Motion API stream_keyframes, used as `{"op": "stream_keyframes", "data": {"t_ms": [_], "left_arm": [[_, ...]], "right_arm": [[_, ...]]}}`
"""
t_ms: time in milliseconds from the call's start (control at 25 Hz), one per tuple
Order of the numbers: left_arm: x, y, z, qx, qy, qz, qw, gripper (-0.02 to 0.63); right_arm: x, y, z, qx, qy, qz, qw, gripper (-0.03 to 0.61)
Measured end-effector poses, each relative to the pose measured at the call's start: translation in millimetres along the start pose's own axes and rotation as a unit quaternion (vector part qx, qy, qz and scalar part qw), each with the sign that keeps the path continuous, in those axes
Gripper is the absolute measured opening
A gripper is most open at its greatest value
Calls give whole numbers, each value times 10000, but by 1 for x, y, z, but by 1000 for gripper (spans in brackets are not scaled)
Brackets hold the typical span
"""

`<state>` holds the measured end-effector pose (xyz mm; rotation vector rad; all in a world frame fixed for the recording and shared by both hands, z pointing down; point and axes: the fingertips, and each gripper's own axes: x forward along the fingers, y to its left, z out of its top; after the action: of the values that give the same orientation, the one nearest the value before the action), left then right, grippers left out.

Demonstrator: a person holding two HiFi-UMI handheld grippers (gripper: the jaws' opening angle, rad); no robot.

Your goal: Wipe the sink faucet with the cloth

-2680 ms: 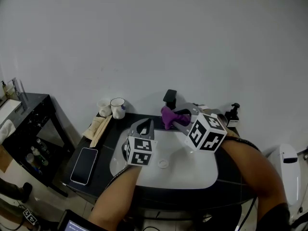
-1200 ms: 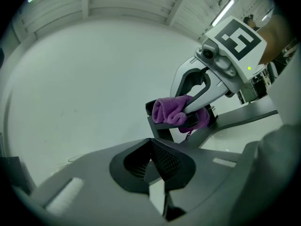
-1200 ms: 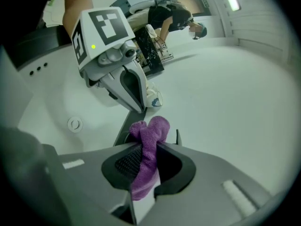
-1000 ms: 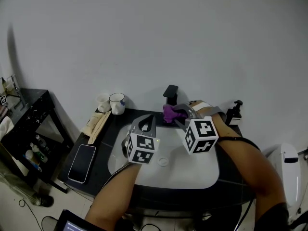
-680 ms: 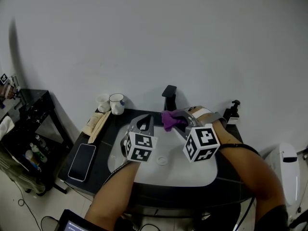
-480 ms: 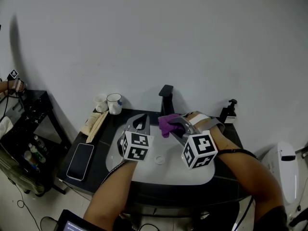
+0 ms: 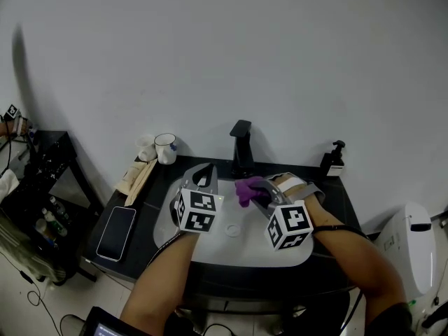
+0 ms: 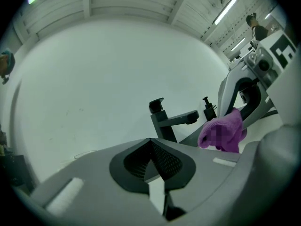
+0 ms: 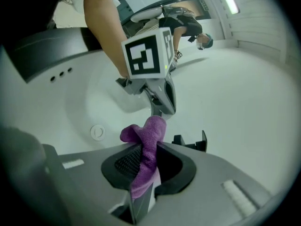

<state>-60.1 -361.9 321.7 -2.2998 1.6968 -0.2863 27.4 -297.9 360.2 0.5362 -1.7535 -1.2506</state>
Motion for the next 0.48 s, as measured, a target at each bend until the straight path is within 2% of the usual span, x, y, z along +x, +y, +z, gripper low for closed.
{"op": "stream_keyframes", "data": {"t_ms": [160,480], "left_arm": [[1,-2,2,58,-21,-32,10000,17],[7,-9,3,141,-47,-132,9998,17]], "right_arm": [[23,-7,-23,98,165,-319,9993,66],[66,-17,-46,423,303,-584,9969,67]]}}
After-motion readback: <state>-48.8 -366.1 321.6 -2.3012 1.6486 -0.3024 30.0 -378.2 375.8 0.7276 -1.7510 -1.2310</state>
